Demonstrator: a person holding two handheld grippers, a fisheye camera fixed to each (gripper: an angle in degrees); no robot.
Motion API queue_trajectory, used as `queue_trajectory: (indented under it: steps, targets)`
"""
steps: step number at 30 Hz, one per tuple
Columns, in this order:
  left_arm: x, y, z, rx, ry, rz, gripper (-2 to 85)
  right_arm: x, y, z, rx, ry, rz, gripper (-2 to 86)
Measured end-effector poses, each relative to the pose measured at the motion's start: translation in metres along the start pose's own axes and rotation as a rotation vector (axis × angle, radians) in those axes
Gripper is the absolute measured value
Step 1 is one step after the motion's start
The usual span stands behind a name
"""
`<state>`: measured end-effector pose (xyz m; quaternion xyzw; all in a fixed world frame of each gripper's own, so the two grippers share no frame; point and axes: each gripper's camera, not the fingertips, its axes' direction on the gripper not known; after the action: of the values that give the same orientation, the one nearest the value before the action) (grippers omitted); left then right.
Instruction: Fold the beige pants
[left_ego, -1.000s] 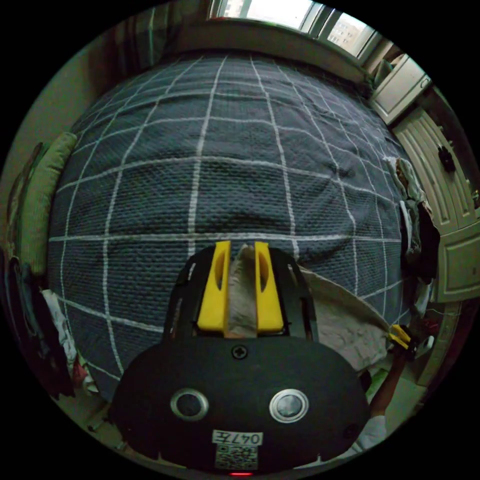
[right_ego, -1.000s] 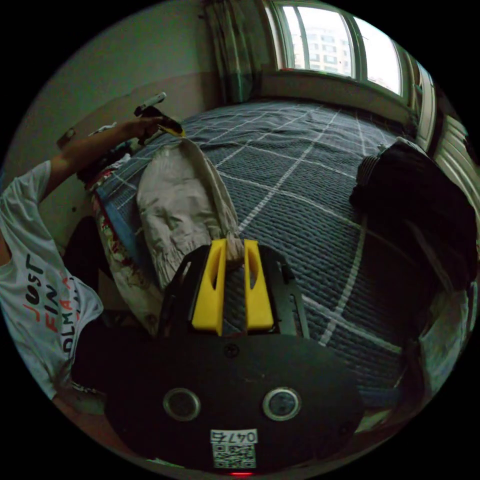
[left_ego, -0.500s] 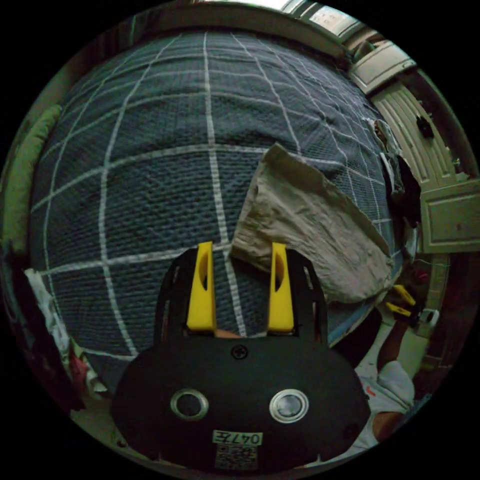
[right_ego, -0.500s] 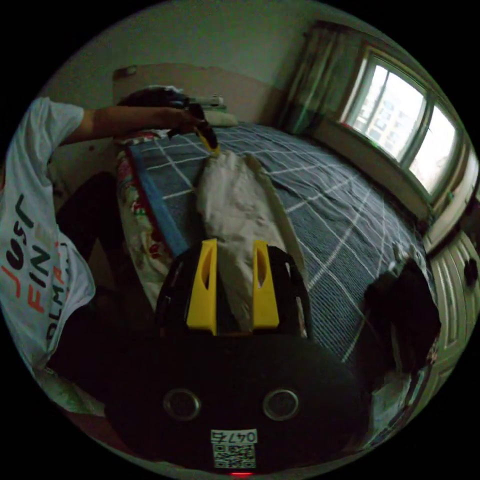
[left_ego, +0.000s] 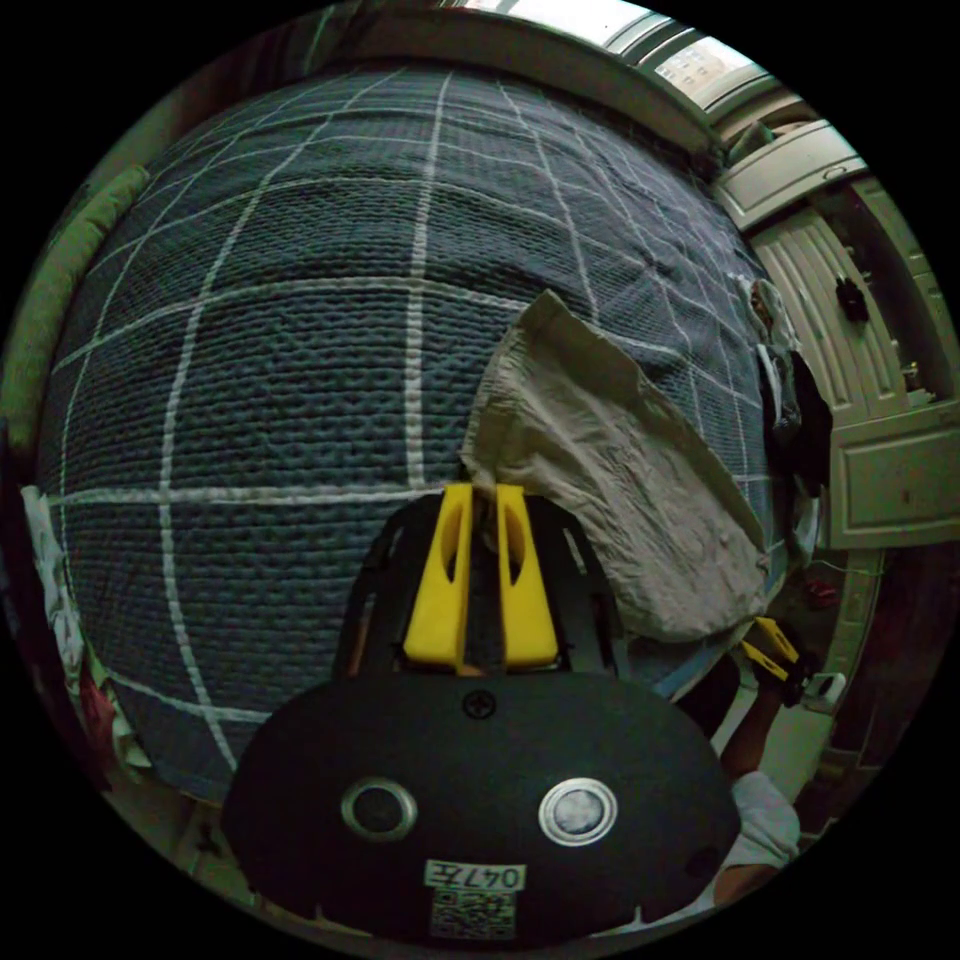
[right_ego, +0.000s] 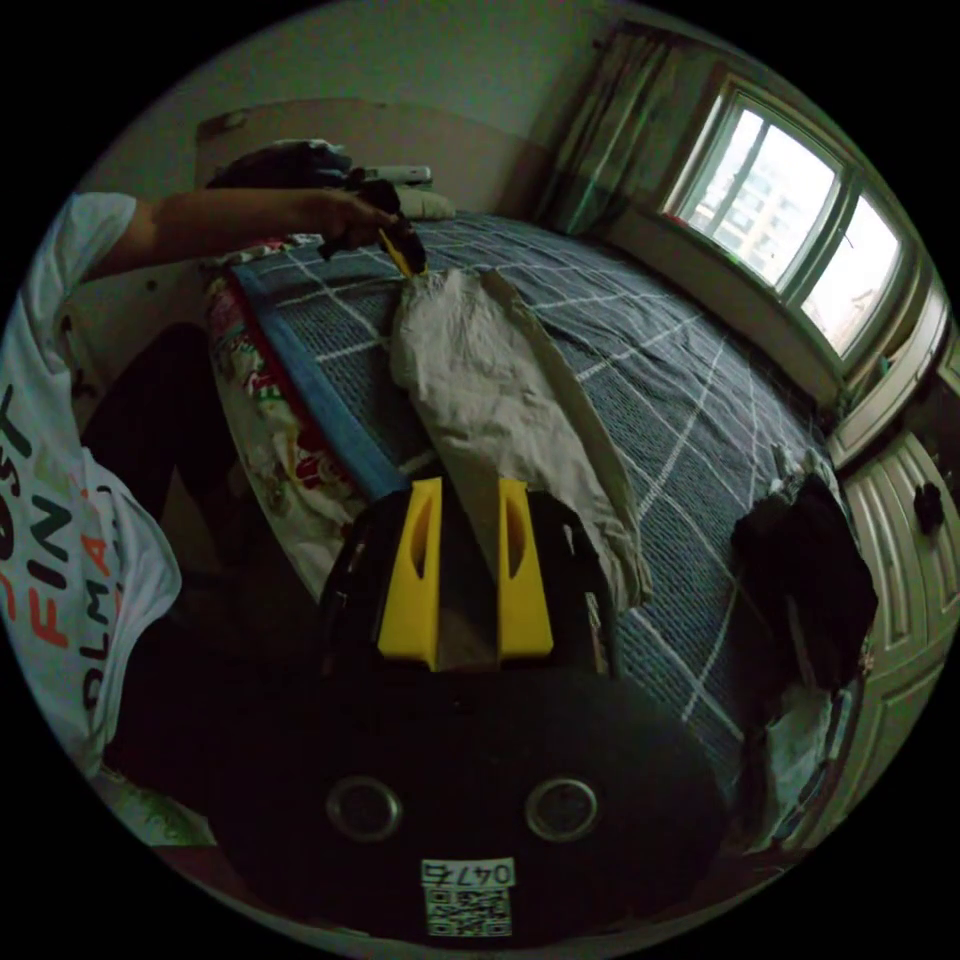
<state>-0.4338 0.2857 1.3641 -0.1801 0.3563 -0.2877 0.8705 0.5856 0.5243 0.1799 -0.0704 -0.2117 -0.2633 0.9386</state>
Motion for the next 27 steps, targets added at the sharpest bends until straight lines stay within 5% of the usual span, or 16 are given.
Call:
queue_trajectory:
  steps: [13,20,23,27]
  targets:
    - [0.046,0.062,-0.043,0.176,-0.006,0.056,-0.1,-0.021,0.002,0.032,-0.112,0.197,-0.141,7.6]
    - [0.061,0.106,-0.061,0.234,-0.144,-0.002,7.1,-0.011,0.020,-0.003,-0.024,0.205,0.111,6.9]
    - [0.102,0.149,-0.073,0.268,-0.251,0.199,7.7,-0.035,0.029,0.002,-0.061,0.324,-0.025,5.6]
    - [0.167,0.205,-0.059,0.169,-0.067,0.475,7.9,-0.054,0.015,0.028,-0.062,0.392,-0.162,4.7]
